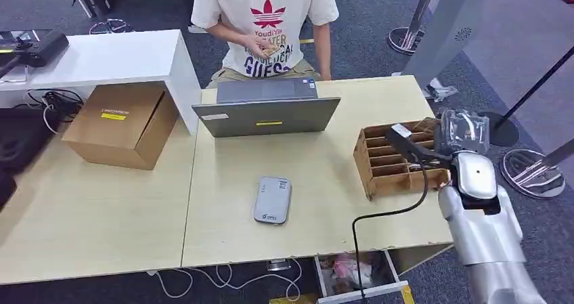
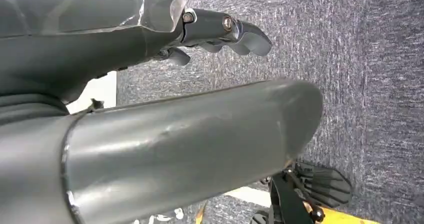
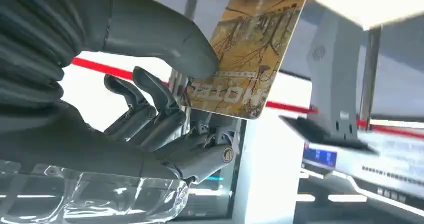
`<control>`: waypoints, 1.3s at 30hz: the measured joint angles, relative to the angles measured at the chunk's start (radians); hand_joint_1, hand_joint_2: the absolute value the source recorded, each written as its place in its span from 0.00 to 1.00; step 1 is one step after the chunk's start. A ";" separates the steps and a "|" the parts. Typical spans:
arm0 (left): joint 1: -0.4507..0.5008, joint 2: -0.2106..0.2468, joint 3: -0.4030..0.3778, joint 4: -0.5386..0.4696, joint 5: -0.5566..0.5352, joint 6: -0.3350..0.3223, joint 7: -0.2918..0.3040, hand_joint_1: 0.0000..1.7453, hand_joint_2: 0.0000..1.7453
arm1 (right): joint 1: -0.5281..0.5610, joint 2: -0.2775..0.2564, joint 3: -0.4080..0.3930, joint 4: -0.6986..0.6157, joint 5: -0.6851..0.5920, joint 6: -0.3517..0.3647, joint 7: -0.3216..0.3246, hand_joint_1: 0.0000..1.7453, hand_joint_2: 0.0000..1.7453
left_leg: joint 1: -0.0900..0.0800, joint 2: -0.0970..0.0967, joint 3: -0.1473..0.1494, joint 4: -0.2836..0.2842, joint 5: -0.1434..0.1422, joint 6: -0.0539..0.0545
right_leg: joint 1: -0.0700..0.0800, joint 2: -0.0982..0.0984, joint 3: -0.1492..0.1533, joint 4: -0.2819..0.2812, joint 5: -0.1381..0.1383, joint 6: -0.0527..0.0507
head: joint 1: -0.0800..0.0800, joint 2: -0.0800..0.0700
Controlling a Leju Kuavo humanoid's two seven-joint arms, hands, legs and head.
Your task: Pass the card to the sensor for recognition and then transmit it.
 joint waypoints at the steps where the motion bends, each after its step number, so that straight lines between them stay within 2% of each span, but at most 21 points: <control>1: 0.000 0.000 0.000 0.000 0.001 0.000 0.000 0.00 0.00 | -0.012 -0.006 0.000 -0.006 0.000 0.000 0.000 1.00 1.00 | 0.000 0.000 0.000 0.000 0.000 0.000 | 0.000 0.000 0.000 0.000 0.000 0.000 | 0.000 0.000; 4: 0.000 -0.003 0.000 0.000 0.003 0.000 -0.002 0.00 0.00 | -0.036 -0.018 0.000 -0.021 -0.006 -0.006 -0.008 1.00 1.00 | 0.000 0.000 0.000 0.000 0.000 0.000 | 0.000 0.000 0.000 0.000 0.000 0.000 | 0.000 0.000; 8: -0.001 -0.007 0.001 0.000 0.005 0.000 -0.008 0.00 0.00 | -0.049 -0.033 -0.005 -0.047 -0.012 -0.052 -0.020 1.00 1.00 | 0.000 0.000 0.000 0.000 0.000 0.000 | 0.000 0.000 0.000 0.000 0.000 0.000 | 0.000 0.000; 16: -0.001 -0.010 0.001 0.000 -0.012 -0.005 -0.019 0.00 0.00 | -0.012 -0.048 -0.024 -0.114 -0.048 -0.267 -0.088 1.00 1.00 | 0.000 0.000 0.000 0.000 0.000 0.000 | 0.000 0.000 -0.001 0.000 0.000 0.000 | 0.000 0.000; 21: -0.005 -0.013 0.001 0.000 -0.019 -0.008 -0.019 0.00 0.00 | 0.031 -0.038 -0.028 -0.133 -0.033 -0.343 -0.137 1.00 1.00 | 0.000 0.000 -0.001 0.000 0.000 0.000 | 0.000 0.000 -0.001 0.000 0.000 0.000 | 0.000 0.000; 27: -0.016 -0.014 0.001 0.000 -0.027 -0.006 -0.017 0.00 0.00 | 0.008 0.032 0.041 -0.084 0.011 -0.465 -0.189 1.00 1.00 | 0.000 0.000 0.000 0.000 0.001 -0.001 | 0.000 0.000 -0.001 0.002 0.000 0.000 | 0.000 0.000; 39: -0.030 -0.015 0.001 0.000 -0.032 0.003 -0.006 0.00 0.00 | -0.132 0.213 0.200 0.188 0.039 -0.697 -0.219 1.00 1.00 | 0.000 0.000 -0.002 0.000 0.003 -0.002 | 0.001 0.000 -0.003 0.004 0.001 -0.001 | 0.000 0.000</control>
